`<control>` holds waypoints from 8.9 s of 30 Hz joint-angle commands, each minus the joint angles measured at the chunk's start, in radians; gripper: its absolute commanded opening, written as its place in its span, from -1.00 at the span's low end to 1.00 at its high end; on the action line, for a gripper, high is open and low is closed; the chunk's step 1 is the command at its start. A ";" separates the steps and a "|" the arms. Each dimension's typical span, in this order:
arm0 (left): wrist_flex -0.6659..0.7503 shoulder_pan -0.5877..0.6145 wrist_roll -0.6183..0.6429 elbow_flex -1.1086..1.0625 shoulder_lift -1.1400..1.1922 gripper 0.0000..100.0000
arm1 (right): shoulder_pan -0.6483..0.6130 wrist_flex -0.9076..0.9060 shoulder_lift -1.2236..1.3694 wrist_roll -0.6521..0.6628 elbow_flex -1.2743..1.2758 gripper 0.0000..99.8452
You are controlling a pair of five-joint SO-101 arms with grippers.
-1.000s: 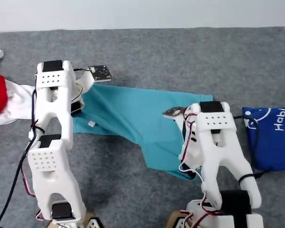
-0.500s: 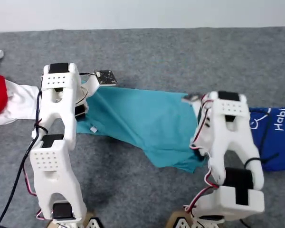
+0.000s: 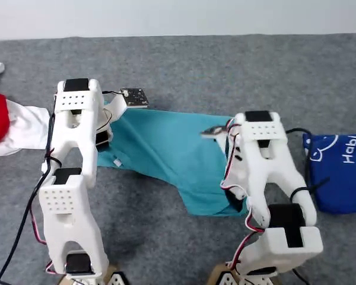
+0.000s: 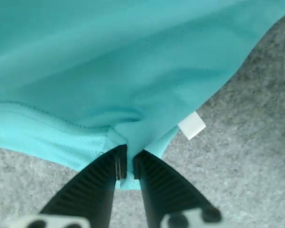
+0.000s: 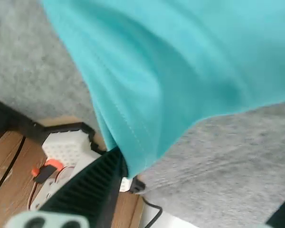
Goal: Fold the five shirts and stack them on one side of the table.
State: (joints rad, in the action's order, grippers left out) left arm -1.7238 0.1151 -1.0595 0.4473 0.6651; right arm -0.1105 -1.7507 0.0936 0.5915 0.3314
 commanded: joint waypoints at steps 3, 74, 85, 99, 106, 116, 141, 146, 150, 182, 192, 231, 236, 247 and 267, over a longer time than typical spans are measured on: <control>-0.028 -0.005 -0.038 -0.001 -0.081 -0.99 | -0.065 -0.044 -0.050 0.011 0.054 -0.03; -0.029 -0.035 0.819 0.188 -0.362 -0.73 | 0.108 0.475 -0.162 -0.512 -0.044 -0.03; -0.029 0.144 0.824 0.186 -0.370 -0.73 | 0.082 0.504 -0.156 -0.522 -0.044 -0.03; -0.029 0.367 0.824 0.186 -0.373 -0.85 | -0.073 0.478 0.160 -0.746 -0.292 -0.03; -0.029 0.362 0.824 0.186 -0.373 -0.85 | -0.073 0.430 0.288 -0.746 -0.512 -0.30; -0.029 0.365 0.824 0.186 -0.371 -0.85 | -0.085 0.427 0.346 -0.781 -0.611 -0.61; -0.029 0.364 0.824 0.185 -0.373 -0.85 | -0.030 0.329 0.450 -0.836 -0.677 -0.52; -0.029 0.364 0.824 0.185 -0.373 -0.85 | -0.022 0.337 0.486 -0.835 -0.677 -0.52; -0.029 0.362 0.824 0.176 -0.373 -0.85 | -0.013 0.357 0.484 -0.790 -0.684 -0.72; -0.029 0.361 0.819 0.114 -0.373 -0.85 | 0.133 0.446 0.495 -0.684 -0.876 -0.98; -0.029 0.361 0.819 0.113 -0.373 -0.85 | 0.179 0.584 0.498 -0.635 -0.934 -0.98; -0.029 0.348 0.818 0.114 -0.373 -0.84 | 0.021 -0.039 0.438 -0.428 -1.238 -0.82; -0.029 0.356 0.818 0.113 -0.374 -0.84 | 0.035 -0.044 0.326 -0.427 -1.105 -0.98; -0.029 0.417 0.818 0.110 -0.374 -0.84 | -0.099 -0.036 -0.001 -0.020 -0.483 -0.98; -0.029 0.437 0.816 0.110 -0.365 -0.84 | -0.262 0.068 0.268 0.080 -0.374 -0.74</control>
State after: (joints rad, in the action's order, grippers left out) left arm -1.7285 0.5462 -0.2355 0.5516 0.3583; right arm -0.3682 -1.6955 0.3483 0.6651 -0.0353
